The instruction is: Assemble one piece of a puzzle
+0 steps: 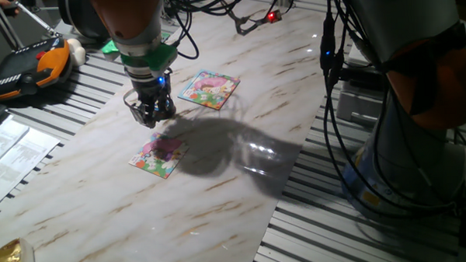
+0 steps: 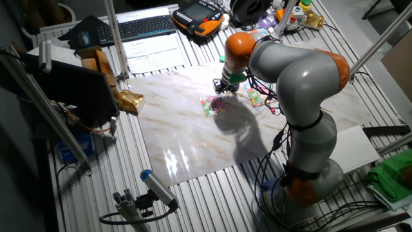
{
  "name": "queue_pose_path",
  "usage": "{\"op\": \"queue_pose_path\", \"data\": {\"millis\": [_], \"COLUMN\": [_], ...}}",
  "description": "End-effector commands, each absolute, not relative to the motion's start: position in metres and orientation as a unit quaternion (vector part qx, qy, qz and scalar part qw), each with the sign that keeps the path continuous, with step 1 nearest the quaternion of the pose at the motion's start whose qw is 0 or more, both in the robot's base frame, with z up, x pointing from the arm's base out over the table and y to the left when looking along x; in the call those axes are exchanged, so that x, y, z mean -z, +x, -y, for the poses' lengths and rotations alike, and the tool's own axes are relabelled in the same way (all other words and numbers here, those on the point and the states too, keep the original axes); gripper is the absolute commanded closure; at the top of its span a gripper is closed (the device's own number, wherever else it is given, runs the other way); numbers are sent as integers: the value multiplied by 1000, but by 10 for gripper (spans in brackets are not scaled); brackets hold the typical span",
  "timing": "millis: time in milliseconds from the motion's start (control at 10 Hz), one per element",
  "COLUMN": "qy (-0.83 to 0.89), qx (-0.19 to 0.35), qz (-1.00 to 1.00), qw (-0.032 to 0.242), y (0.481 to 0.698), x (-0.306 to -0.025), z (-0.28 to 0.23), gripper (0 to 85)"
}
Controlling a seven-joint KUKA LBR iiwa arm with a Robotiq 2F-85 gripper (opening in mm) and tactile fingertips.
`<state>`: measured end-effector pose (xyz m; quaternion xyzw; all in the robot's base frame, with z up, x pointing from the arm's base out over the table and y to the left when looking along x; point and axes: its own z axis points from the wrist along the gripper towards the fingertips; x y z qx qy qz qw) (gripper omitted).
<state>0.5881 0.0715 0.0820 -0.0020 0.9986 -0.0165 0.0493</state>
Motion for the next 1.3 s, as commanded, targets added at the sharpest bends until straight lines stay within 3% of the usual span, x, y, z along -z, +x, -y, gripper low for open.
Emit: {"op": "queue_pose_path", "data": {"millis": [0, 1200], "qy": [-2, 9], "qx": [19, 7], "qz": [-999, -998], "qw": [49, 55], "y": [588, 590], "x": [-82, -82], "z": [-72, -68], "gripper": [287, 290]}}
